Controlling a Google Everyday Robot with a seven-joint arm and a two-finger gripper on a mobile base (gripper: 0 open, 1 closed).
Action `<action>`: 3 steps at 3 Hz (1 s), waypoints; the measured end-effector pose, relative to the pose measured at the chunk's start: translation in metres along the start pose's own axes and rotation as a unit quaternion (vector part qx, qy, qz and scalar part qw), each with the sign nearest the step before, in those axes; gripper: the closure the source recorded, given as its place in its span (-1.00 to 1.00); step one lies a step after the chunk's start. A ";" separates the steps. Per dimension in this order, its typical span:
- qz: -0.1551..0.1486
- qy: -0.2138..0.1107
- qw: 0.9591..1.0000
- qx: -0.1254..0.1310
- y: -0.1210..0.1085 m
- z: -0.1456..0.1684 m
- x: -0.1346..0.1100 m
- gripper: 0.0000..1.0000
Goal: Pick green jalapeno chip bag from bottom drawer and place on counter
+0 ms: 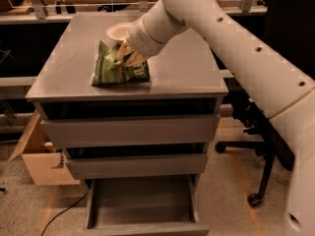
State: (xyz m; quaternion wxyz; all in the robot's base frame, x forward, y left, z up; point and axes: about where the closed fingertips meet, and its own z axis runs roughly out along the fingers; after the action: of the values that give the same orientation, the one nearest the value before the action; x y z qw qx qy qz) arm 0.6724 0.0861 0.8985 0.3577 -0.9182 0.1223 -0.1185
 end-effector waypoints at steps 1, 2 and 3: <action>0.002 -0.017 1.000 -0.020 -0.016 0.024 0.014 1.00; 0.000 -0.020 1.000 -0.017 -0.025 0.027 0.014 0.66; 0.000 -0.022 1.000 -0.018 -0.023 0.030 0.012 0.17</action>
Offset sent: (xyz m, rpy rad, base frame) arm 0.0207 0.0204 -0.0042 -0.0294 0.0367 0.0137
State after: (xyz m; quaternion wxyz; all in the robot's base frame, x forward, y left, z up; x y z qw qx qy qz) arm 0.6963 0.1177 0.8950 0.3437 -0.9269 0.1160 -0.0958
